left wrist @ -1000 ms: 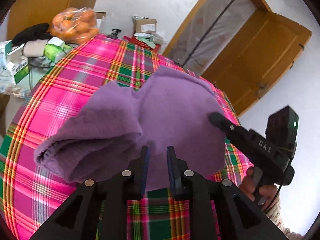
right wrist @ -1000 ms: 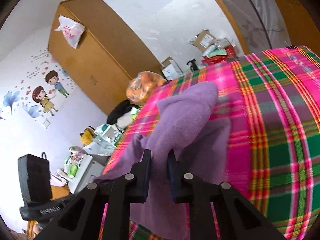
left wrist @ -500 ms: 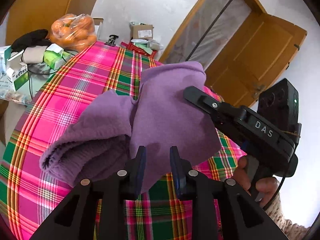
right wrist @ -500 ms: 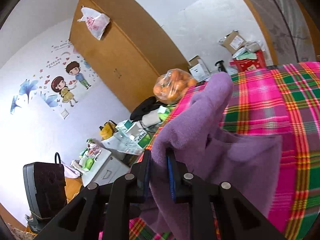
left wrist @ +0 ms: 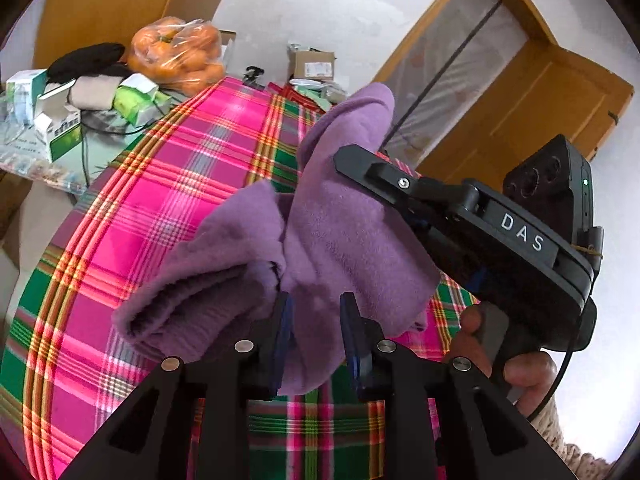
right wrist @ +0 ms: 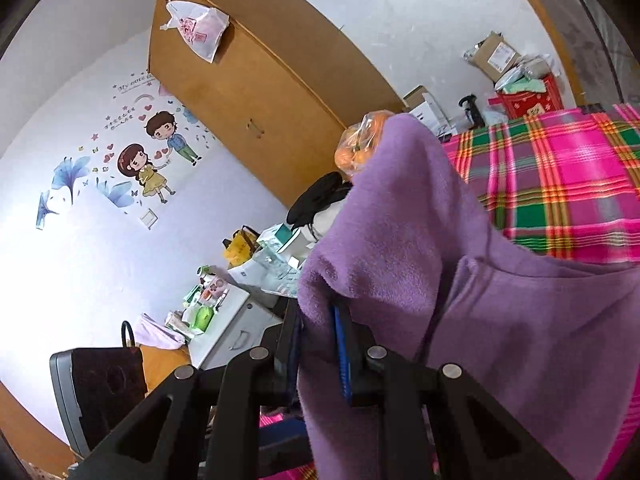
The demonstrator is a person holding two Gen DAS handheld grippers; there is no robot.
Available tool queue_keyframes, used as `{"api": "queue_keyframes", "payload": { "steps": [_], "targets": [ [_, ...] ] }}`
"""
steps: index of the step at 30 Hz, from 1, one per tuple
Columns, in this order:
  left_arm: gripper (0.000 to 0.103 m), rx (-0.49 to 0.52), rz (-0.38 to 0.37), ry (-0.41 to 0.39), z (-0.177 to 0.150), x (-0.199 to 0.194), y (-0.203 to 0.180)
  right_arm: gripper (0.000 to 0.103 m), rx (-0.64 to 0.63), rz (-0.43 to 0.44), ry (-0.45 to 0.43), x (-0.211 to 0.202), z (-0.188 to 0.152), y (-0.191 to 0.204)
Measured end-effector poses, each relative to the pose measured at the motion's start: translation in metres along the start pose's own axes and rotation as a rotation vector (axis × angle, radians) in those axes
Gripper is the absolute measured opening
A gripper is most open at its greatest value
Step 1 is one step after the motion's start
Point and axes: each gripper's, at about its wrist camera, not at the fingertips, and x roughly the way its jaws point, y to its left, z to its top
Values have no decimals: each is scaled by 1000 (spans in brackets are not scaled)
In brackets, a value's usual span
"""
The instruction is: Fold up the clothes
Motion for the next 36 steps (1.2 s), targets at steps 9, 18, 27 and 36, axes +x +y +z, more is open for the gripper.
{"api": "queue_keyframes", "payload": {
  "steps": [9,18,27,36],
  "targets": [
    [27,-23,35,-12,5,-4,10,18,36,11,54,29,-5,-8],
    [32,-94,46,-35,11,-12,22,37,-6,23,132,32,-7,1],
    [33,-89,65,-38,15,-13,22,39,44,-74,24,-25,2,-26],
    [33,-79,71,-27,17,-10,20,39,78,-352,-2,-63,-11,-71]
  ]
}}
